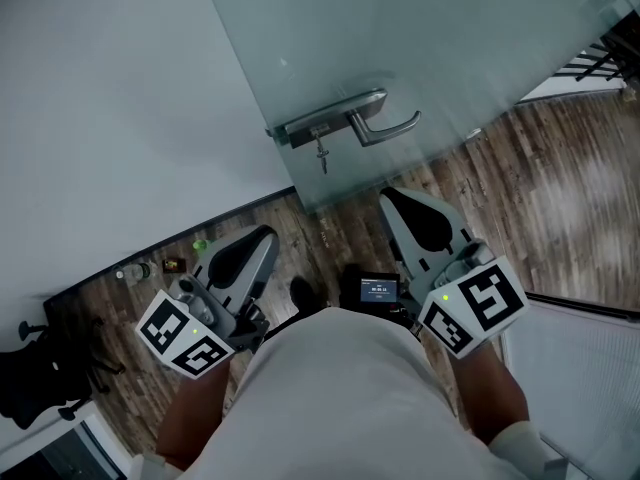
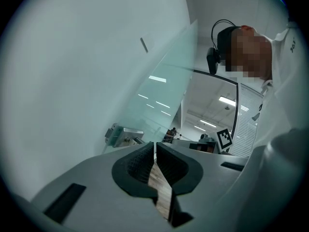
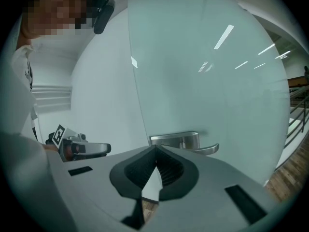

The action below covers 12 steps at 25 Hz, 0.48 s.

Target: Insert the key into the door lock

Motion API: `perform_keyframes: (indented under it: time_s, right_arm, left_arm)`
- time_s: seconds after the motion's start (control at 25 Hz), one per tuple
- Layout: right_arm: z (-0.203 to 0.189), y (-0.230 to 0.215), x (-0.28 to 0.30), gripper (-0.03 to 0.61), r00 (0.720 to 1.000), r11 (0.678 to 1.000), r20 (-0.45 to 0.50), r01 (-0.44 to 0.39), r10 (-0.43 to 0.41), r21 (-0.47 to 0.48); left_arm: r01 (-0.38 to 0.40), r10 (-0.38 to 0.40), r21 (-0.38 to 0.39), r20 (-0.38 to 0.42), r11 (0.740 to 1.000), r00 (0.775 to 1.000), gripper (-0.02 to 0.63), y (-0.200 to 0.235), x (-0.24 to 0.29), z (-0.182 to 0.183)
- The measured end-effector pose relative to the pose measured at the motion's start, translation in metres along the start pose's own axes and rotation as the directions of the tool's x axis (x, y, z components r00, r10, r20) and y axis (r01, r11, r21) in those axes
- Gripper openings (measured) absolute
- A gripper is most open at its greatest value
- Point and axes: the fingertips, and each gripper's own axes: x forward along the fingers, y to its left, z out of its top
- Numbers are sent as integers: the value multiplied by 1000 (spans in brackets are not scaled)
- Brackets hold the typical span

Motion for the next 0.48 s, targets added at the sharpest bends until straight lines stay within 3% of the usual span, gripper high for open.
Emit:
perform_keyframes:
  time_s: [0.48]
  right_arm:
    - [-4, 8, -8, 12, 1000, 1000, -8, -16, 16, 11]
  left_arm:
    - [9, -8, 13, -67, 1000, 998, 25, -15, 2, -17]
